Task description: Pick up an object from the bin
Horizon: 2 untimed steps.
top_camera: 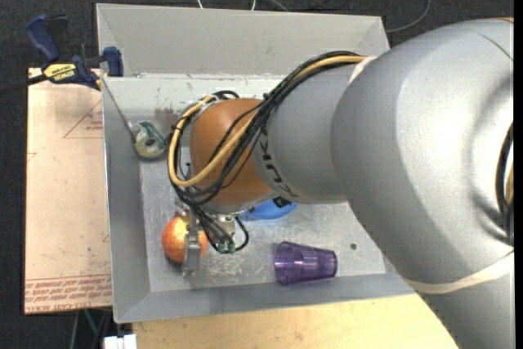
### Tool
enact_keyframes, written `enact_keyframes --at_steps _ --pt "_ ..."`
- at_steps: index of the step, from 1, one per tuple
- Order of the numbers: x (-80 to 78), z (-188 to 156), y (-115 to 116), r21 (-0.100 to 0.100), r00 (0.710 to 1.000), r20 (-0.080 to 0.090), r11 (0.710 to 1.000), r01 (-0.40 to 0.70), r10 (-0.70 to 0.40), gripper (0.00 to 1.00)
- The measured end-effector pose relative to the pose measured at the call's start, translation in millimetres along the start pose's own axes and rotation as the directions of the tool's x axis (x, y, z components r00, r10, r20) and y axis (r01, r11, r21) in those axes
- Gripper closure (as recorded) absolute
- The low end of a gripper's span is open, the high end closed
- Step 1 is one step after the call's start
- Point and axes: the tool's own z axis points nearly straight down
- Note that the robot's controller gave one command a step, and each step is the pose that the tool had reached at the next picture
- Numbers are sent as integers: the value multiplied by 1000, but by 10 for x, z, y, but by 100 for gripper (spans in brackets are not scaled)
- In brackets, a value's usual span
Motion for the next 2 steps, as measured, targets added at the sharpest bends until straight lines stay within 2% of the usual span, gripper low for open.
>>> enact_keyframes --at_steps 1,2 --pt "28 -407 -7 3 1000 -9 1000 0 0 100" --pt "-1 -733 3 -1 1000 1 1000 -1 1 100"
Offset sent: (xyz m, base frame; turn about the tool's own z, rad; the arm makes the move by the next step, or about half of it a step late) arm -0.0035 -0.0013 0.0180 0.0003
